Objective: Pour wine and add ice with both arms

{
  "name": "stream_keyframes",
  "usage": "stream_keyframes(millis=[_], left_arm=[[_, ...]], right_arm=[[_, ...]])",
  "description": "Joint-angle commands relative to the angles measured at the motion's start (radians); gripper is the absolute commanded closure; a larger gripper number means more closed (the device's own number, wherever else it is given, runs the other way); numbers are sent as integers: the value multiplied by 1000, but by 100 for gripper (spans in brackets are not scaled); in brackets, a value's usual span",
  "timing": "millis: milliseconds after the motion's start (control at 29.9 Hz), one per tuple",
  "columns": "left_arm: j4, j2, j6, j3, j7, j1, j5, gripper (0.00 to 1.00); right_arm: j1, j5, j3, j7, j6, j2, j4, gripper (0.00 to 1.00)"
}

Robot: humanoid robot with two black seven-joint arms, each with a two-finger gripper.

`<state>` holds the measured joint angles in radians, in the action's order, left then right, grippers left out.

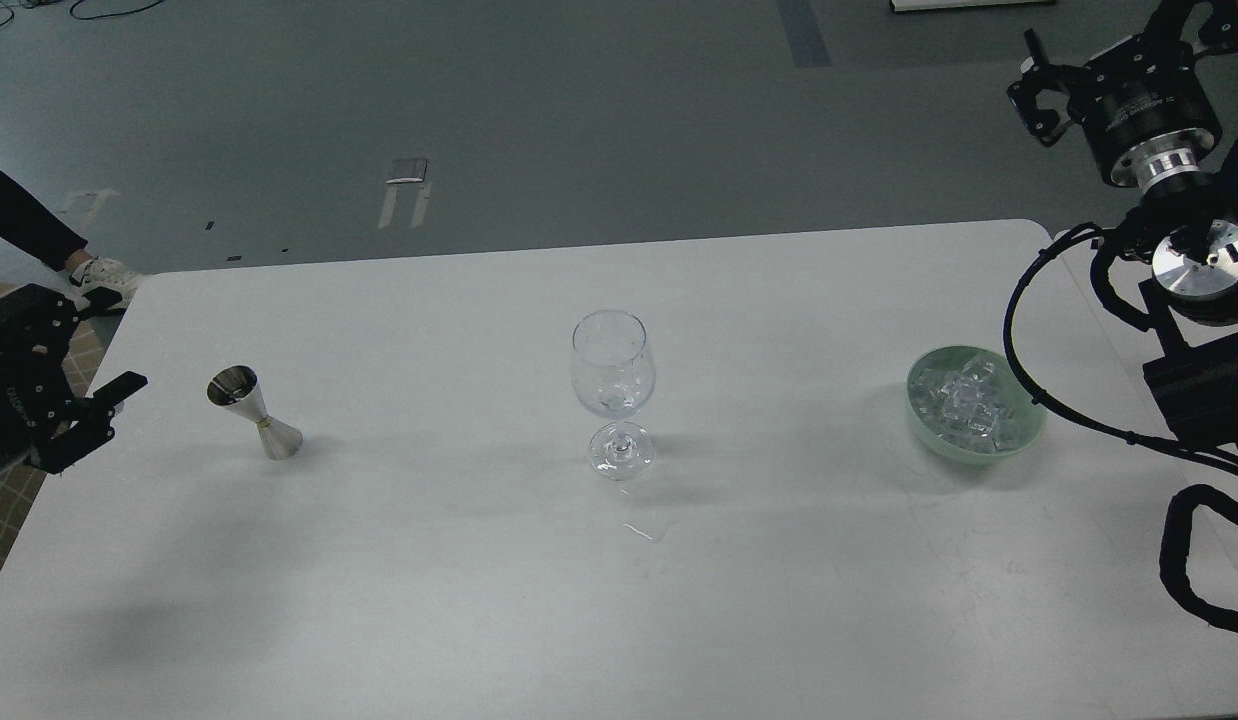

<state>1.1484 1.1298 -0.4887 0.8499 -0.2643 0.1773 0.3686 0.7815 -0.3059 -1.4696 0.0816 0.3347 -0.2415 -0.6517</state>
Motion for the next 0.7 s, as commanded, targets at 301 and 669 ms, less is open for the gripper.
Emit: stream_keyframes(millis=[301, 669], left_arm=[[-9, 7, 0, -5, 2, -140, -454, 3], [-10, -105, 0, -3, -30, -252, -533, 4]], right_arm=[[-5, -1, 2, 0, 1, -6, 4, 0], [-8, -1, 11, -3, 0, -6, 4, 0]])
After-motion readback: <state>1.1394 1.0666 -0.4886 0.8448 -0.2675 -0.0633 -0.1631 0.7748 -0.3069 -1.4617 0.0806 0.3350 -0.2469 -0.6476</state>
